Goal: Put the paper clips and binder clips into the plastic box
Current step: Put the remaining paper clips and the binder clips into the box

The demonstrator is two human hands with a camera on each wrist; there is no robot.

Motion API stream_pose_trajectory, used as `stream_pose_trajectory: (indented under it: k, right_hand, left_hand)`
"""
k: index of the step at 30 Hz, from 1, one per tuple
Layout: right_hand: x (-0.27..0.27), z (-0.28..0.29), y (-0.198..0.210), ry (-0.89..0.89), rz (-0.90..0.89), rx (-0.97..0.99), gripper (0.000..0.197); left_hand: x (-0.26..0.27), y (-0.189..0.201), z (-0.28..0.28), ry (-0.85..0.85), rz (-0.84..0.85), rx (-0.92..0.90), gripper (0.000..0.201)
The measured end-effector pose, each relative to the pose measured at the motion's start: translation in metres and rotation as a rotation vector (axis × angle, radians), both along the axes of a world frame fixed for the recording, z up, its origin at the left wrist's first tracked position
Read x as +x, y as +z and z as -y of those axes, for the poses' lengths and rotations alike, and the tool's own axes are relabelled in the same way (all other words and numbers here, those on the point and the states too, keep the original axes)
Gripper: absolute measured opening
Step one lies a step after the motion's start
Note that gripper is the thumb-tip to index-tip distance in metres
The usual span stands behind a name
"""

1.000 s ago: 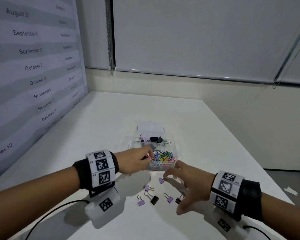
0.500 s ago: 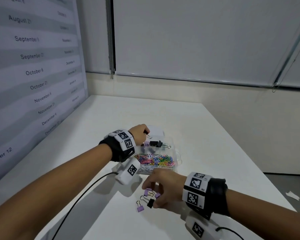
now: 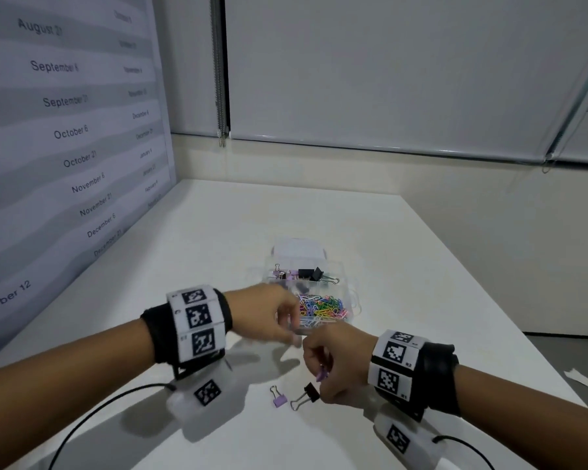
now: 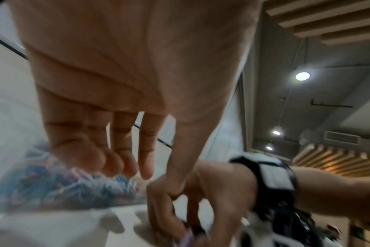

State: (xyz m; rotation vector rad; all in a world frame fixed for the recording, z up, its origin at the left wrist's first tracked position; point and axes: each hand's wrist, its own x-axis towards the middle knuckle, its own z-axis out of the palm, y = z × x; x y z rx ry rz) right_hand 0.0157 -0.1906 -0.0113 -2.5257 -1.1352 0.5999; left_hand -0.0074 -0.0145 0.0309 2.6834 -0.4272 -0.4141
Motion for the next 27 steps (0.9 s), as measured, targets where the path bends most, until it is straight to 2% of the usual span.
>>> stream_pose_trajectory:
  k: [4,6,8,12,14,18,21,22,25,27]
  right_hand:
    - [0.0,0.005,0.002,-0.034,0.014,-0.02,0.022]
    - [0.002,0.008,0.005,-0.063,0.006,-0.018,0.022]
    - [0.004,0.012,0.008,-0.08,0.006,-0.027,0.022]
    - [0.012,0.017,0.018,-0.116,0.032,-0.008,0.027]
    - [0.016,0.018,0.027,-0.154,0.007,0.02,0.022]
    - [0.025,0.02,0.047,-0.223,-0.019,0.12,0.02]
    - [0.037,0.02,0.058,-0.291,-0.012,0.22,0.022]
    - [0.043,0.019,0.06,-0.317,0.006,0.254,0.023]
    - [0.06,0.015,0.055,-0.428,0.056,0.366,0.021]
    - [0.072,0.011,0.048,-0.493,0.095,0.424,0.021]
  left_hand:
    - [-0.029,-0.016,0.007,-0.069,-0.114,0.141,0.052]
    - [-0.036,-0.023,0.01,-0.088,-0.121,0.196,0.059]
    - [-0.039,-0.03,0.011,-0.105,-0.113,0.214,0.055]
    - [-0.033,-0.035,0.008,-0.134,-0.105,0.118,0.027]
    - [-0.029,-0.037,0.006,-0.155,-0.116,0.093,0.018]
    - [-0.026,-0.038,0.008,-0.103,-0.07,0.094,0.019]
    - [-0.019,-0.038,0.012,-0.037,-0.045,-0.051,0.006]
    - [-0.018,-0.038,0.013,-0.01,-0.045,-0.11,0.014]
    - [-0.016,-0.036,0.019,0.064,-0.114,-0.247,0.019]
    - [-0.017,-0.037,0.024,0.099,-0.231,-0.31,0.017]
